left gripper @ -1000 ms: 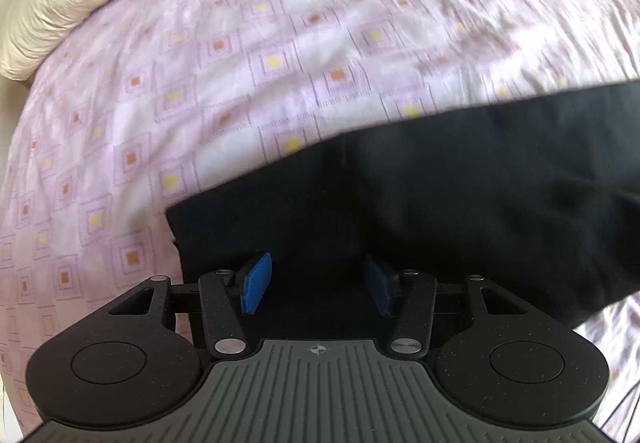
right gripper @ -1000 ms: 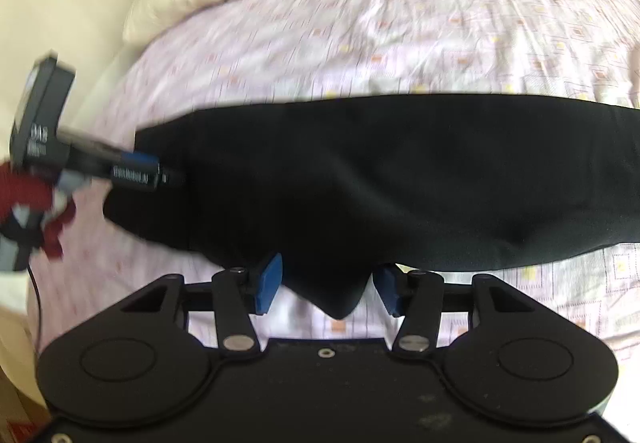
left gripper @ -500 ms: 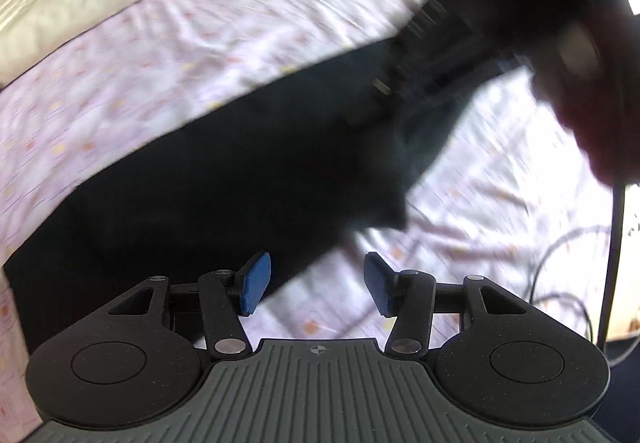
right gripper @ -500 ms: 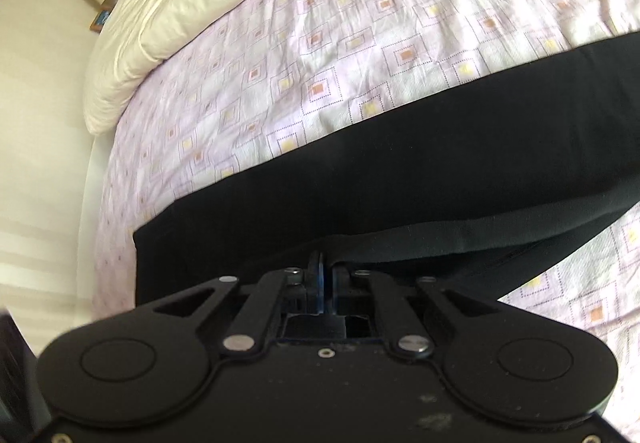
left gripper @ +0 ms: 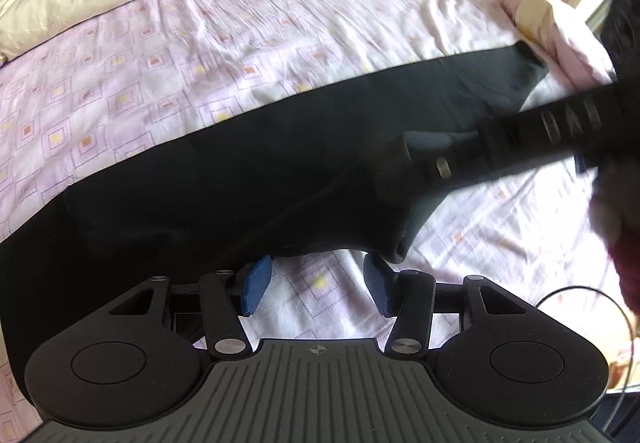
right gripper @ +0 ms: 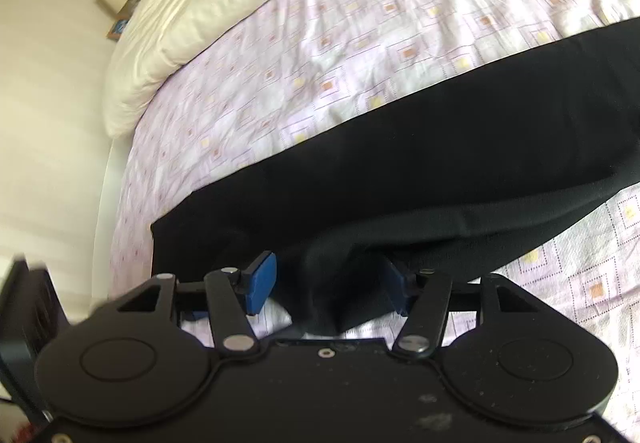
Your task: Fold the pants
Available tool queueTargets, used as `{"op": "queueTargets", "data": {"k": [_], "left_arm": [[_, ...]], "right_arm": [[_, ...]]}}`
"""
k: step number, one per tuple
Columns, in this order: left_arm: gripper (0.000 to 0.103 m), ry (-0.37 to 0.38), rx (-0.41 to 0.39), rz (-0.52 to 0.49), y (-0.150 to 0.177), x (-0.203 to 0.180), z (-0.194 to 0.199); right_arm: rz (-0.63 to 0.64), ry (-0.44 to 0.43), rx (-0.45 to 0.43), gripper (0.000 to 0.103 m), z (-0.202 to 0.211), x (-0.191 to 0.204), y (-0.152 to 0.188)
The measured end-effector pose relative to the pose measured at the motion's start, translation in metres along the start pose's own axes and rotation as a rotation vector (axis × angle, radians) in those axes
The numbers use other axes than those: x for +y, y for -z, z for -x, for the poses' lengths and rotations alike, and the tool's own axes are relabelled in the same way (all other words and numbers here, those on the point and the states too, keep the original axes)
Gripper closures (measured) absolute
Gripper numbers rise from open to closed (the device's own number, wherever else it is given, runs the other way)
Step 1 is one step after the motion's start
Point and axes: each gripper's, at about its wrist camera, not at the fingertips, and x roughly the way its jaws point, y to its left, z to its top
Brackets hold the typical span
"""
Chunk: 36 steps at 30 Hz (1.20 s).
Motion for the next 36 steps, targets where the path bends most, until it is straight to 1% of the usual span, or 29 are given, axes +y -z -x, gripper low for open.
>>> {"op": "queueTargets", "data": {"k": [3, 4, 5, 7, 8, 9, 12, 14, 16, 19, 22, 25, 27, 29, 33, 36], "left_arm": [[0.053, 0.009, 0.005, 0.011, 0.001, 0.006, 0.003], [0.053, 0.005, 0.008, 0.008, 0.002, 0.006, 0.003], [0.053, 0.0, 0.013, 0.002, 0.003, 0.006, 0.003], [0.053, 0.002, 0.022, -0.004, 0.005, 0.005, 0.003], [0.053, 0.003, 0.024, -0.009, 0.007, 0.005, 0.004], [0.053, 0.006, 0.026, -0.02, 0.01, 0.005, 0.008], [0.053, 0.032, 0.008, -0.035, 0.017, 0.01, 0.024], [0.053, 0.038, -0.01, -0.006, 0.02, 0.02, 0.032], [0.053, 0.011, -0.02, 0.04, 0.019, 0.034, 0.035], [0.053, -0.077, -0.007, 0.11, 0.017, 0.057, 0.028], [0.053, -0.134, 0.016, 0.185, 0.016, 0.08, 0.014], [0.053, -0.192, 0.033, 0.21, 0.016, 0.099, 0.002], [0.053, -0.217, 0.065, 0.223, 0.018, 0.109, -0.007], [0.053, -0.226, 0.085, 0.229, 0.022, 0.118, -0.014], [0.051, -0.213, 0.08, 0.2, 0.025, 0.122, -0.018], [0.048, -0.208, 0.087, 0.212, 0.024, 0.123, -0.019]], "right_arm": [[0.073, -0.006, -0.006, 0.043, -0.001, 0.009, 0.012], [0.094, -0.003, -0.015, 0.045, -0.001, 0.011, 0.015], [0.112, 0.001, -0.021, 0.05, -0.001, 0.014, 0.018], [0.141, 0.003, -0.019, 0.062, -0.003, 0.02, 0.021], [0.161, 0.017, -0.005, 0.084, -0.005, 0.023, 0.022], [0.172, 0.035, 0.013, 0.092, -0.006, 0.025, 0.022], [0.135, 0.031, 0.086, 0.094, -0.004, 0.023, 0.026], [0.113, 0.06, 0.148, 0.094, -0.009, 0.018, 0.031], [0.086, 0.081, 0.172, 0.094, -0.017, 0.009, 0.039], [0.005, 0.087, 0.181, 0.094, -0.022, -0.002, 0.045], [-0.013, 0.108, 0.196, 0.095, -0.027, -0.005, 0.048], [-0.023, 0.12, 0.202, 0.095, -0.031, -0.006, 0.05], [-0.026, 0.137, 0.207, 0.095, -0.039, -0.001, 0.047], [-0.039, 0.152, 0.213, 0.095, -0.045, -0.002, 0.047], [-0.05, 0.162, 0.213, 0.095, -0.051, -0.005, 0.052], [-0.05, 0.164, 0.22, 0.095, -0.052, -0.005, 0.051]]}}
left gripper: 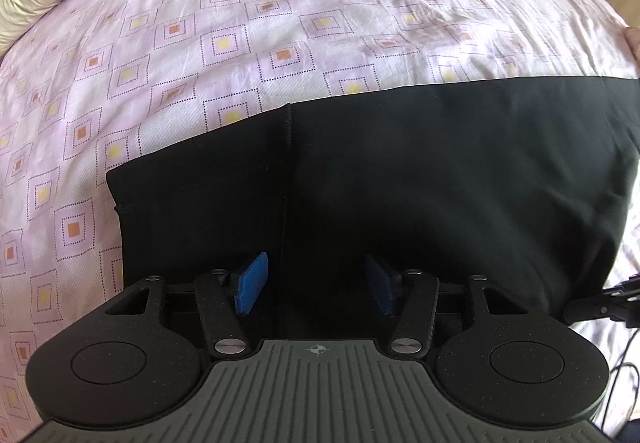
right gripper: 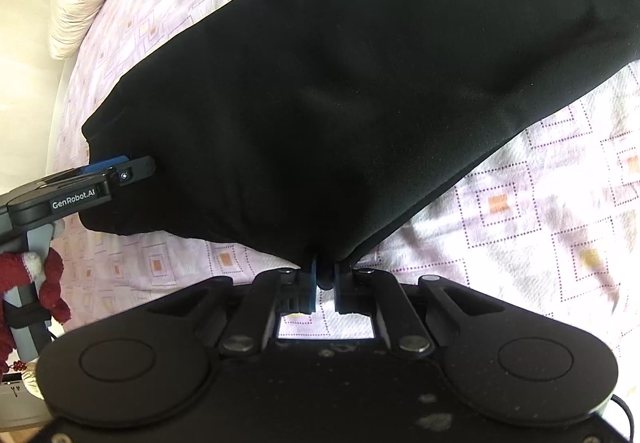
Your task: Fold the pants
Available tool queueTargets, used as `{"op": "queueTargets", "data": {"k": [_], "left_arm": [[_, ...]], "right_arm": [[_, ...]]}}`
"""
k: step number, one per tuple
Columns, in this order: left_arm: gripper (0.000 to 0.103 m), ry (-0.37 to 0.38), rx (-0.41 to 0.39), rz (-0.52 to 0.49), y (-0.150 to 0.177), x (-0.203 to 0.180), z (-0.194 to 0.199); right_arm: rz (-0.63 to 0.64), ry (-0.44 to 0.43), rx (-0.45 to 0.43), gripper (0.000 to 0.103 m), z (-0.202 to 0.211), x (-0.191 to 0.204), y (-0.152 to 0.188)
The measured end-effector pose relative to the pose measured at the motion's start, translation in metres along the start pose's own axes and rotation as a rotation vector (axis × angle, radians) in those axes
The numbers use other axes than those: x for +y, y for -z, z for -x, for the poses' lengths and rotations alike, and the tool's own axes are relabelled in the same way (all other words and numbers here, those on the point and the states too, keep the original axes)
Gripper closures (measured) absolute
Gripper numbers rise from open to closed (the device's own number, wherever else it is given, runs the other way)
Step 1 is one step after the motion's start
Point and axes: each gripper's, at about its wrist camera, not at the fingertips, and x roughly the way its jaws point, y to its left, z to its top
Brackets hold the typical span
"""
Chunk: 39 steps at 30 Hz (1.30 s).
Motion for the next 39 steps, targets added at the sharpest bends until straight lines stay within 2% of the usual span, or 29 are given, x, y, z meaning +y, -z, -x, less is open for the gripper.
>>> {"op": "queueTargets", "data": {"k": [1, 2, 3, 4, 7, 9, 13, 16, 18, 21, 22, 24, 28, 31, 36, 39], "left_arm": [[0.045, 0.008, 0.002, 0.004, 0.0, 0.0, 0.0], [0.044, 0.011, 0.002, 0.002, 0.0, 0.0, -0.001], [0.042, 0.01, 0.002, -0.006, 0.0, -0.001, -0.001], [0.039, 0.007, 0.001, -0.018, 0.001, -0.003, -0.002], [0.031, 0.008, -0.009, -0.038, 0.005, -0.008, -0.002], [0.028, 0.01, -0.018, -0.044, 0.007, -0.009, -0.002], [0.028, 0.02, -0.021, -0.046, 0.009, -0.007, 0.0], [0.029, 0.026, -0.015, -0.046, 0.008, -0.006, 0.002], [0.03, 0.023, -0.016, -0.039, 0.007, -0.006, 0.005], [0.039, 0.021, -0.022, 0.021, 0.008, -0.005, 0.015], [0.04, 0.032, -0.027, 0.053, 0.009, -0.005, 0.02], [0.04, 0.05, -0.054, 0.101, 0.011, -0.009, 0.031], [0.04, 0.098, -0.092, 0.102, 0.014, -0.038, 0.05], [0.04, 0.159, -0.098, 0.07, 0.014, -0.066, 0.053], [0.04, 0.201, -0.048, 0.004, 0.016, -0.109, 0.037], [0.04, 0.176, 0.0, -0.007, 0.02, -0.125, 0.013]], "right_arm": [[-0.006, -0.003, 0.004, 0.095, 0.003, 0.0, 0.0], [-0.004, -0.012, 0.006, 0.089, 0.008, -0.002, -0.002], [0.007, -0.014, 0.002, 0.078, 0.015, -0.001, 0.0], [0.033, -0.008, -0.007, 0.076, 0.022, 0.003, 0.001], [0.123, -0.009, -0.044, 0.076, 0.047, 0.012, 0.01], [0.155, -0.02, -0.099, 0.078, 0.062, 0.016, 0.013], [0.205, 0.025, -0.266, 0.084, 0.082, 0.024, 0.007], [0.218, 0.063, -0.321, 0.089, 0.073, 0.025, -0.003], [0.24, 0.101, -0.299, 0.089, 0.058, 0.022, -0.01], [0.246, 0.18, -0.158, 0.091, 0.019, 0.011, -0.015], [0.247, 0.186, -0.141, 0.093, 0.011, 0.007, -0.014], [0.254, 0.18, -0.155, 0.096, 0.013, 0.006, -0.014], [0.243, 0.155, -0.158, 0.096, 0.021, 0.003, -0.016], [0.183, 0.111, -0.232, 0.089, 0.044, -0.003, -0.014], [0.12, 0.105, -0.297, 0.088, 0.078, -0.015, 0.003], [0.1, 0.149, -0.304, 0.088, 0.088, -0.02, 0.017]]}}
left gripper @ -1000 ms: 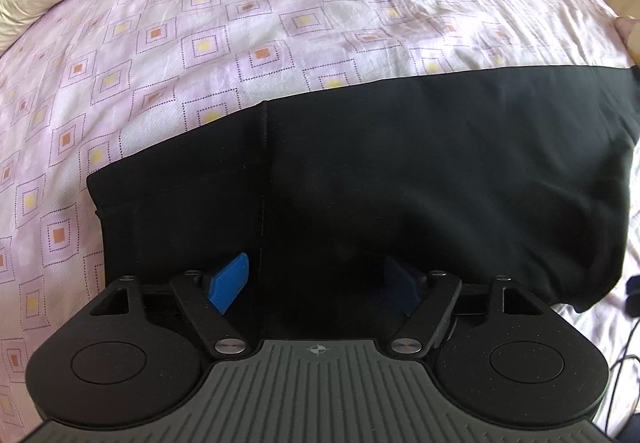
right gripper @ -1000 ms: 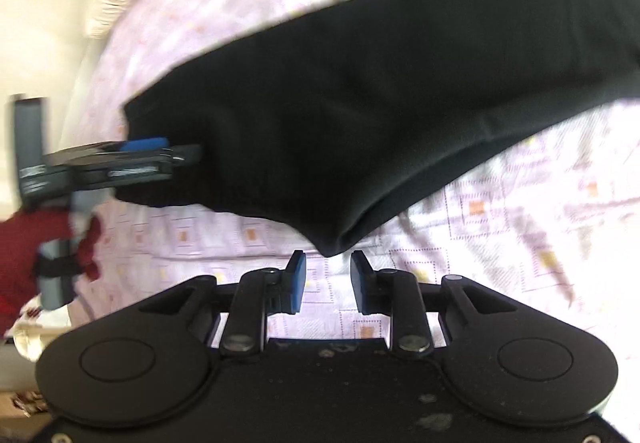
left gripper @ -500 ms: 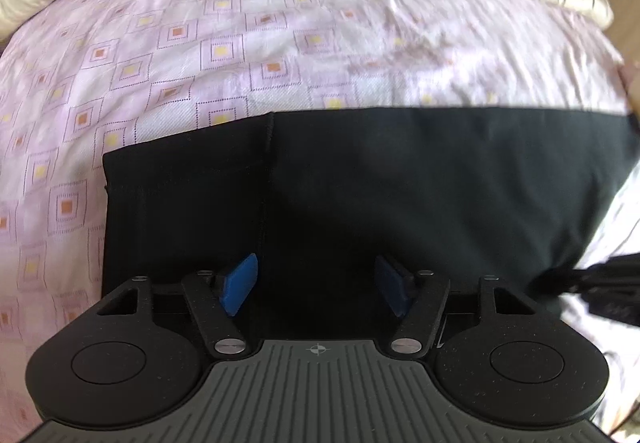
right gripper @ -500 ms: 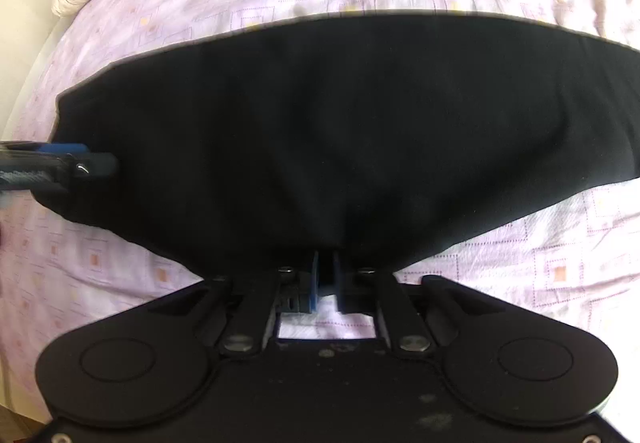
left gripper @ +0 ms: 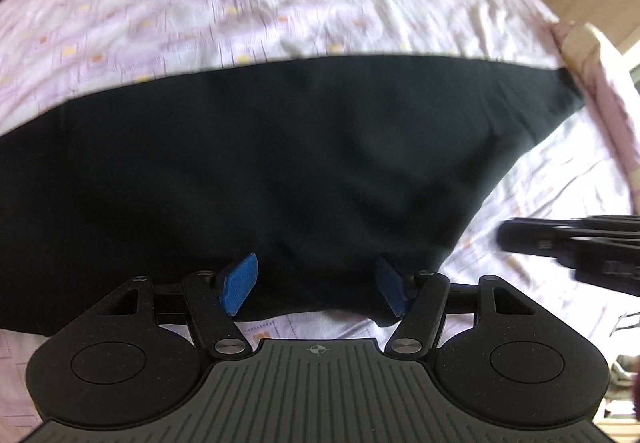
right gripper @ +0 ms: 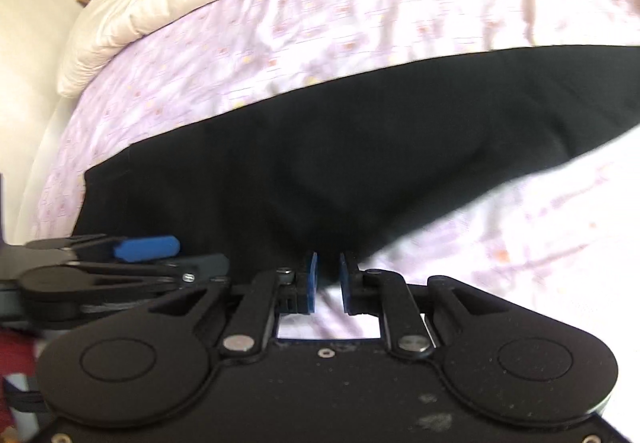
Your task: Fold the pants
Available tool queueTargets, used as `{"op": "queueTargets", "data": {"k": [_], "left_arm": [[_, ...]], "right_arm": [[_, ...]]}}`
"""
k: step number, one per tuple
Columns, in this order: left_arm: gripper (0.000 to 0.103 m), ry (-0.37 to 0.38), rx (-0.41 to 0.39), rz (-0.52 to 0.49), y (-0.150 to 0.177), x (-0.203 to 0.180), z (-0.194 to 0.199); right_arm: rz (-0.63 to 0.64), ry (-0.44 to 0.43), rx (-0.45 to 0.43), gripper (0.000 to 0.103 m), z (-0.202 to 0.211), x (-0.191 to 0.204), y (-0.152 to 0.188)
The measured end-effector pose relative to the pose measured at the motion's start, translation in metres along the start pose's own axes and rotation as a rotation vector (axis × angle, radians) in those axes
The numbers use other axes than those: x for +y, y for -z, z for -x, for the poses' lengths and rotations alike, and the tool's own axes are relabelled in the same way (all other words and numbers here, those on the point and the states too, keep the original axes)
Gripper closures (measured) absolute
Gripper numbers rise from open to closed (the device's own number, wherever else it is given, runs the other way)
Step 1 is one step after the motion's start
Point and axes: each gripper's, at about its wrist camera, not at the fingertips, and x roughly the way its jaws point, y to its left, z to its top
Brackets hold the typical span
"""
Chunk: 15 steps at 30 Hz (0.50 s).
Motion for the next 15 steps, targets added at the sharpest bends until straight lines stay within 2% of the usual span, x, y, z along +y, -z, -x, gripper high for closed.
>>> {"op": "queueTargets", "data": {"k": [6, 10, 12, 15], "left_arm": [[0.039, -0.009, 0.006, 0.105, -0.001, 0.008, -0.01], [0.039, -0.046, 0.011, 0.092, -0.008, 0.003, -0.015], [0.039, -0.068, 0.012, 0.105, -0.012, 0.002, -0.017], [0.039, -0.08, 0.014, 0.18, -0.017, 0.005, -0.018]], "right_arm": [[-0.046, 0.066, 0.012, 0.081, 0.032, -0.039, 0.029], [-0.086, 0.075, 0.02, 0.079, 0.048, -0.074, 0.054], [-0.093, 0.073, 0.026, 0.078, 0.05, -0.089, 0.054], [-0.087, 0.06, 0.021, 0.078, 0.055, -0.108, 0.048]]}}
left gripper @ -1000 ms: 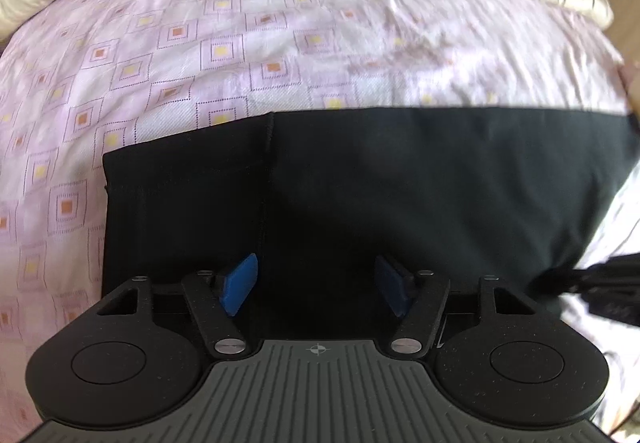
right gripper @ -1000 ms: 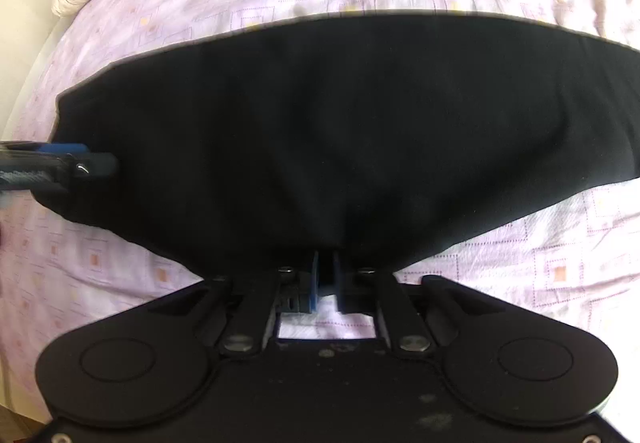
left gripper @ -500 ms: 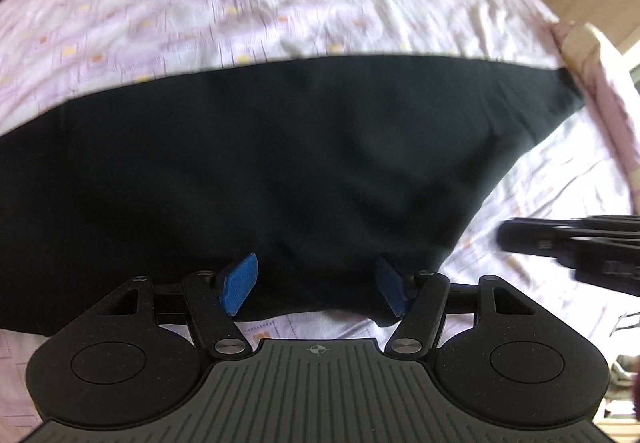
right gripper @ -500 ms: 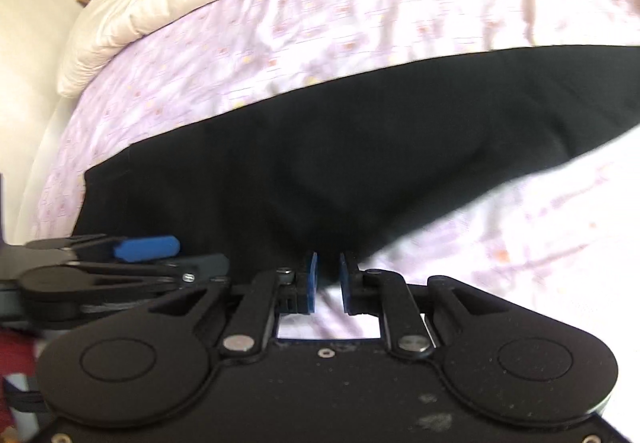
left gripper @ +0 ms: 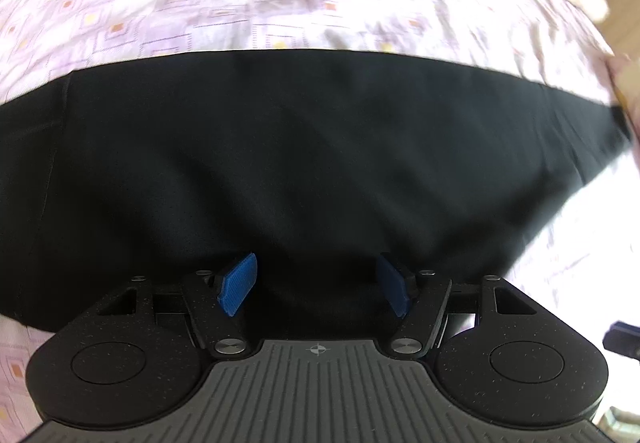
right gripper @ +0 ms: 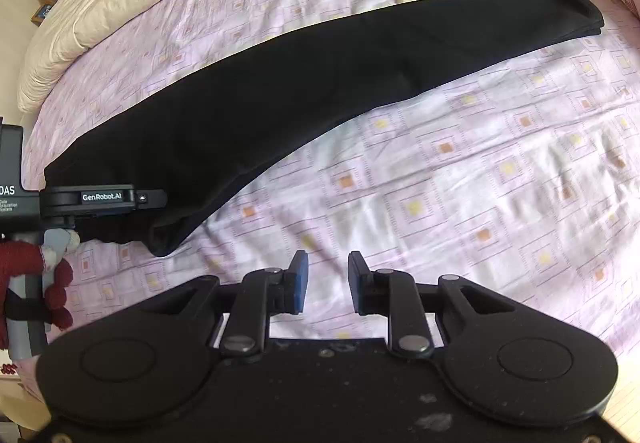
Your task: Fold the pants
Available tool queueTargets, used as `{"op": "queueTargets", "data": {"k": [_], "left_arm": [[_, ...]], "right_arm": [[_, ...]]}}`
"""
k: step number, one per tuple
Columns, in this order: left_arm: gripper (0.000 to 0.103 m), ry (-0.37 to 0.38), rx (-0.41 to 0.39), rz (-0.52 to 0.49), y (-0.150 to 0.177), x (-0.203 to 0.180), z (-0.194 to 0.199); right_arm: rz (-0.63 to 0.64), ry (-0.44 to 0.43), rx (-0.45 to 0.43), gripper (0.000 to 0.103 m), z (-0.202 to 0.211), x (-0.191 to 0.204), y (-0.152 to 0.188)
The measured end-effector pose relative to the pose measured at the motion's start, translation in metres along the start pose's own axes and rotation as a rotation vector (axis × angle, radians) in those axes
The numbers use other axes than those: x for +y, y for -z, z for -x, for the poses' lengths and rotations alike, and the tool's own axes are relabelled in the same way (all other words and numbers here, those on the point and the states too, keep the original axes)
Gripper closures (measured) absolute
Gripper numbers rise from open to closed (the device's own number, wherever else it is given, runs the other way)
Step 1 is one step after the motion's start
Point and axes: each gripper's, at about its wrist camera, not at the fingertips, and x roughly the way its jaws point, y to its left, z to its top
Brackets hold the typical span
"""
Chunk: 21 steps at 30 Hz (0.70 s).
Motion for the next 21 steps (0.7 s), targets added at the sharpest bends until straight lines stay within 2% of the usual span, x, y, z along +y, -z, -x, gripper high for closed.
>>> {"op": "queueTargets", "data": {"k": [5, 8, 10, 12, 16, 21], "left_arm": [[0.039, -0.024, -0.001, 0.149, -0.006, 0.005, 0.0], [0.041, -0.081, -0.011, 0.238, -0.005, 0.0, 0.006], [0.044, -0.112, -0.045, 0.309, -0.002, -0.013, 0.017], [0.044, -0.127, -0.098, 0.351, 0.003, -0.031, 0.03], [0.044, -0.129, -0.134, 0.313, 0.009, -0.093, 0.041], [0.044, -0.056, -0.099, 0.213, 0.005, -0.171, 0.03]], "right_arm": [[0.04, -0.023, -0.024, 0.075, 0.003, -0.041, -0.028], [0.07, -0.026, -0.03, 0.075, 0.003, -0.074, -0.055], [0.089, -0.027, -0.052, 0.074, 0.011, -0.096, -0.067], [0.098, -0.021, -0.066, 0.07, 0.014, -0.122, -0.078], [0.086, 0.009, -0.068, 0.069, 0.006, -0.176, -0.1], [0.065, 0.031, -0.095, 0.07, 0.005, -0.223, -0.125]]}}
